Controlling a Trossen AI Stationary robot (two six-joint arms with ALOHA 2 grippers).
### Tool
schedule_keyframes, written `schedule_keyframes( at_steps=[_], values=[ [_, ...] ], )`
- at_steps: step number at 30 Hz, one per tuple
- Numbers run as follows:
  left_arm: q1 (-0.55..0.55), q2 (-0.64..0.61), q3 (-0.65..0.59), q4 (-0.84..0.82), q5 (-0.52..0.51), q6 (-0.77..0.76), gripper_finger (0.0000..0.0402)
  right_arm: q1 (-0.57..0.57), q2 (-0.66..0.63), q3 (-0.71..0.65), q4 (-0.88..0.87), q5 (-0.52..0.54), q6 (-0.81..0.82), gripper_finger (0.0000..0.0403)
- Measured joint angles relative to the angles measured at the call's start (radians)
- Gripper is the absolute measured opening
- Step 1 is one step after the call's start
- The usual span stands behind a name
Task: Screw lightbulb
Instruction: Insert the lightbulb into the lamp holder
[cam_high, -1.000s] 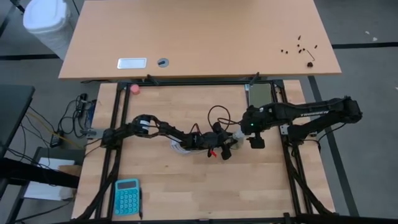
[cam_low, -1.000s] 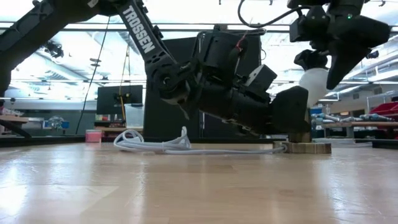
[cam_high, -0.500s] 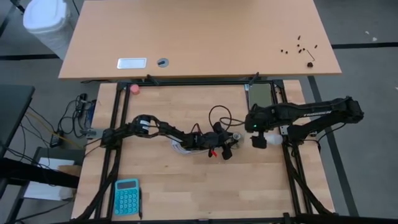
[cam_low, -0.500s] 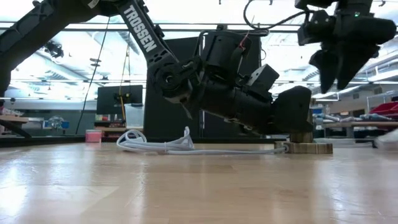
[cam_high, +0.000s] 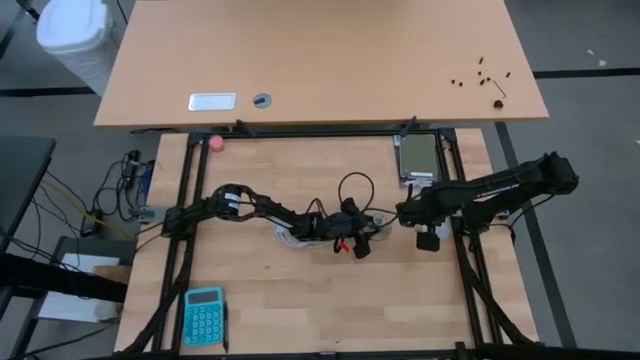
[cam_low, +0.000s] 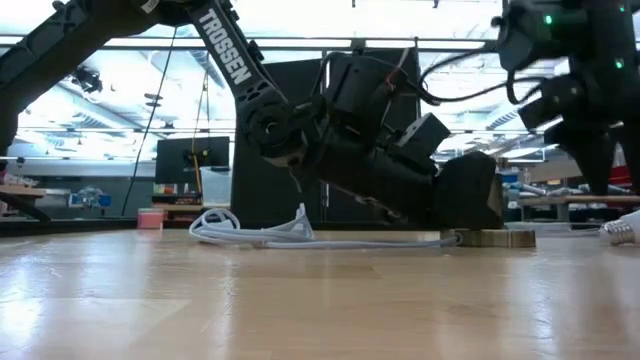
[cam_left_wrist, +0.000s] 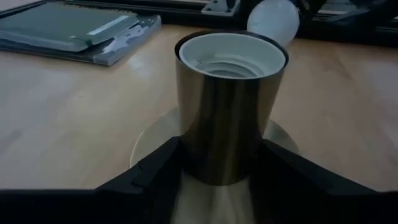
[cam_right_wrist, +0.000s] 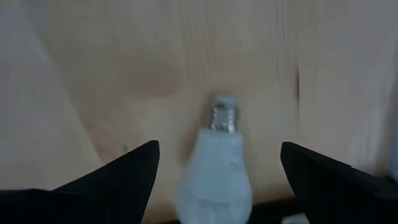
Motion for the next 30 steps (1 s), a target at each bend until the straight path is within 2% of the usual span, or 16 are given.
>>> schedule_keyframes(
  at_steps=[10,16,22,30],
  values=[
    [-0.005,0.000,0.002,-0.010,0.041,-0.005,0.0221,0.030,0.000,-0.069,0.032,-0.079,0.192,0.0347],
    [-0.005,-0.002,0.002,-0.010,0.044,-0.001,0.0221,0.075,0.000,-0.110,0.099,-0.045,0.290,0.0347],
    [-0.005,-0.023,0.000,-0.059,0.058,0.000,0.0221,0.094,0.000,-0.153,0.148,-0.038,0.310,0.0344],
    [-0.012,-0.027,0.003,-0.104,0.073,0.003,0.0221,0.094,0.002,-0.232,0.177,-0.059,0.320,0.0280]
  ],
)
